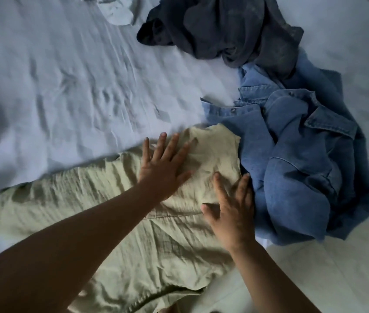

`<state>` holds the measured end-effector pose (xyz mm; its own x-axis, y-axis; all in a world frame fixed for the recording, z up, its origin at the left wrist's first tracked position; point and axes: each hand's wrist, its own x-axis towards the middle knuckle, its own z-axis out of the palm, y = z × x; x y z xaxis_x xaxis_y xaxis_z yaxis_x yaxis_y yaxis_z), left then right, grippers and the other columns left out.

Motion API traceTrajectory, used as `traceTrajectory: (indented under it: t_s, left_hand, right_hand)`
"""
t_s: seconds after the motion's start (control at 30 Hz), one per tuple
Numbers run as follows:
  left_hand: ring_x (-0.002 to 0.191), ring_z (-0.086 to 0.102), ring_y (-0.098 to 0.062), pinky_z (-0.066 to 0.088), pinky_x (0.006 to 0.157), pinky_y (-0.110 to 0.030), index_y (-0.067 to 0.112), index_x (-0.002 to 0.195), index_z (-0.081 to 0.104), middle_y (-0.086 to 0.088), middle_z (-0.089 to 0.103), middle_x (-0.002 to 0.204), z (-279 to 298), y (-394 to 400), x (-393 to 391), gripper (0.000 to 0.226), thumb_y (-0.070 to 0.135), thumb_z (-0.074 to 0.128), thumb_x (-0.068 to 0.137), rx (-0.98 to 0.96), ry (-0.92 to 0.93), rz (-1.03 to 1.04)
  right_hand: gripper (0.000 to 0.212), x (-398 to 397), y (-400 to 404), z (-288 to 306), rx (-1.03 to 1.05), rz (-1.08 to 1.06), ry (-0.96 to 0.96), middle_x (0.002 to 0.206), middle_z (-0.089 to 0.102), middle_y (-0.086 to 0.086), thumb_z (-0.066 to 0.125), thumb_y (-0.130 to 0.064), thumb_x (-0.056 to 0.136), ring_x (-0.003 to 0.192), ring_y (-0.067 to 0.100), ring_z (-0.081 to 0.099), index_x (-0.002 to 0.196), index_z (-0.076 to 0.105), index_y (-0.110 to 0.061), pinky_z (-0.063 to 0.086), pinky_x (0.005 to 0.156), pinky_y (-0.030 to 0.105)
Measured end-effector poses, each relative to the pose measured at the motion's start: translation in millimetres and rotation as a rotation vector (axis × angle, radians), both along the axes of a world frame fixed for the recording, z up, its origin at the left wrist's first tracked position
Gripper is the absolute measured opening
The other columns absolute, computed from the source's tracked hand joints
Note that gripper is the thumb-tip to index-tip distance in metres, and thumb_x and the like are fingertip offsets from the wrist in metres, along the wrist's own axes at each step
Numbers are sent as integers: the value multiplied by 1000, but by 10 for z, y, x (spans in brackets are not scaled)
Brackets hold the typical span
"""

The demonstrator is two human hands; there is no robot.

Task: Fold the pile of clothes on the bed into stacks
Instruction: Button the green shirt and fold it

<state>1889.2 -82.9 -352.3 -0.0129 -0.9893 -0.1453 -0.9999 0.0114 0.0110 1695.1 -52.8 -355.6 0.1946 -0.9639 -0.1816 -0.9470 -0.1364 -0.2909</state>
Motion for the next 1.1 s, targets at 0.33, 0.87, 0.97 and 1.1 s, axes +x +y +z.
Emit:
traceTrajectory:
  t_s: [0.33,0.87,0.97,1.1]
  left_hand:
    - [140,-28,-27,-13,109,-62,40,146,-15,4,-32,152,-231,719,475,88,83,12,74,260,68,447]
    - [144,-4,-18,8,117,-42,24,148,2,-1,-1,157,443,2336,1052,83,61,21,76,-87,347,675]
    - [144,1,-20,12,115,-41,25,149,9,-3,4,157,581,2671,1164,81,59,27,78,-117,391,756]
    - [146,0,-20,11,115,-35,28,146,0,1,-1,157,677,3067,1275,73,49,37,87,-142,412,856]
  right_hand:
    - [87,149,-223,107,165,232,19,148,31,2,67,-24,82,118,33,40,149,14,-35,34,96,35]
    - [98,1166,503,1344,180,657,-33,159,8,-3,48,-5,83,99,29,60,144,-21,-38,45,72,29]
    - [95,1586,840,1447,222,751,-47,159,9,-8,46,-4,84,113,29,52,146,-17,-40,44,80,30]
    - [93,2145,1368,1342,285,894,-24,159,-4,-3,47,-3,87,120,34,47,148,-14,-38,43,93,37]
